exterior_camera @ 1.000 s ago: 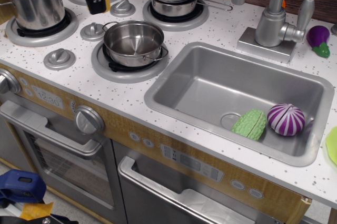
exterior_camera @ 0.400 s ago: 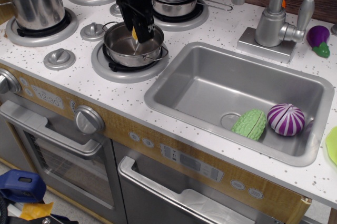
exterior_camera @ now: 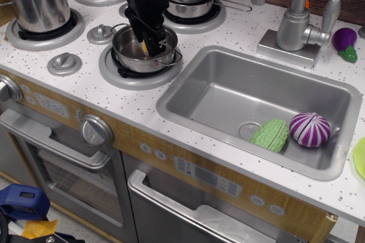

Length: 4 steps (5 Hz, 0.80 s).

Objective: Put corn in pan which is on stove

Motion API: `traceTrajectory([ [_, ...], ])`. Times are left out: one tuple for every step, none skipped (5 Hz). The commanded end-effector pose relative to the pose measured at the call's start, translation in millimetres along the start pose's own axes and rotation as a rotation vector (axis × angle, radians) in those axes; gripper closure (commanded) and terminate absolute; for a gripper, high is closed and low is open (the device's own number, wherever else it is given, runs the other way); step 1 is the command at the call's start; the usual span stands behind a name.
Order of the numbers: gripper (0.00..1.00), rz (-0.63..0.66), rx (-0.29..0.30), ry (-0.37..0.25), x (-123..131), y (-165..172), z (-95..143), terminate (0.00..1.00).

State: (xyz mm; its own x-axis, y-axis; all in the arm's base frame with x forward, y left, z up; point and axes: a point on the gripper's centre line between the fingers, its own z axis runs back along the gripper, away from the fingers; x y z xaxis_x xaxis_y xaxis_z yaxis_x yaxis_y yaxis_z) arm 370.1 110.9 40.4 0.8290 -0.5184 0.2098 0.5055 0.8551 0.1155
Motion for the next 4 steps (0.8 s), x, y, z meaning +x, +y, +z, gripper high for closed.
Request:
traceTrajectory([
  [0.0,-0.011,0.076,-0.052,3.2,13.5,29.8,0.0],
  [0.0,-0.011,0.076,-0.052,3.2,13.5,29.8,0.0],
  [0.0,-0.011,0.076,-0.052,3.2,13.5,29.8,0.0],
  [0.0,-0.011,0.076,-0.052,3.2,13.5,29.8,1.0],
])
